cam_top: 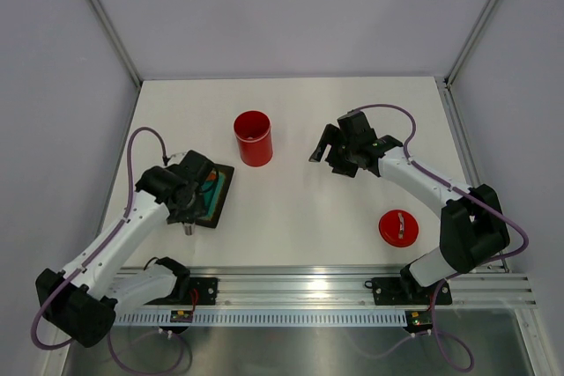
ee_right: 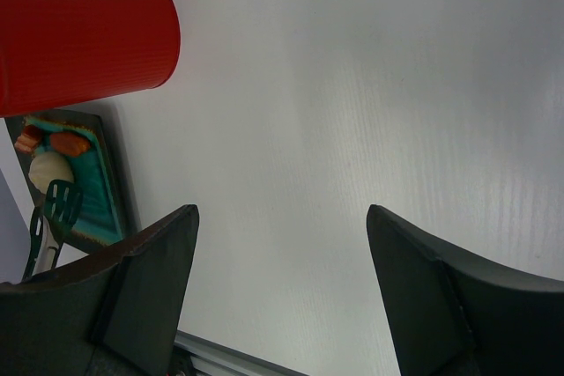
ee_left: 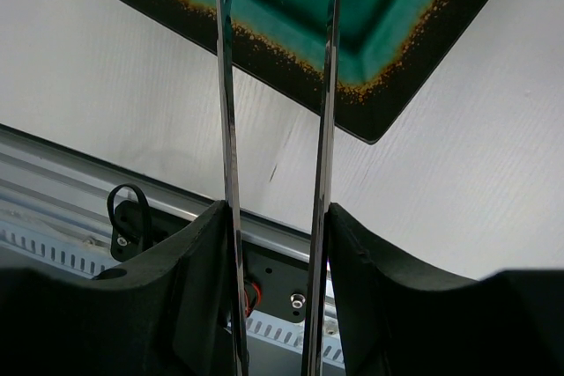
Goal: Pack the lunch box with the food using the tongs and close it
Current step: Pick up the fake food from the plate.
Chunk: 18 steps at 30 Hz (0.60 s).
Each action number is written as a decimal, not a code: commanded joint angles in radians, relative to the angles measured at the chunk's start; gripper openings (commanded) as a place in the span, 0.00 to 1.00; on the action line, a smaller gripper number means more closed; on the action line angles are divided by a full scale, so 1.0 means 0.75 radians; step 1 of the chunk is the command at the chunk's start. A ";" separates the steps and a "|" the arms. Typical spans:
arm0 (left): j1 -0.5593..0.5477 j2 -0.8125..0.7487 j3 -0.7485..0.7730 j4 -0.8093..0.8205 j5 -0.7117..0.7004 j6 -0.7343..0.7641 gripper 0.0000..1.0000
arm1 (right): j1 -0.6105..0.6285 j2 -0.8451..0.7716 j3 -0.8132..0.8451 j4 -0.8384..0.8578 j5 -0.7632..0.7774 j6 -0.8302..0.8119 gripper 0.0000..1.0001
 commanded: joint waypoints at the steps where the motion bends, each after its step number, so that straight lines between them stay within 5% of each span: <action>1: 0.005 0.017 0.026 0.056 -0.058 0.007 0.49 | -0.005 -0.031 0.011 0.035 0.009 0.012 0.85; 18: 0.044 0.093 0.055 0.115 -0.062 0.062 0.56 | -0.003 -0.037 0.027 0.023 0.007 0.006 0.84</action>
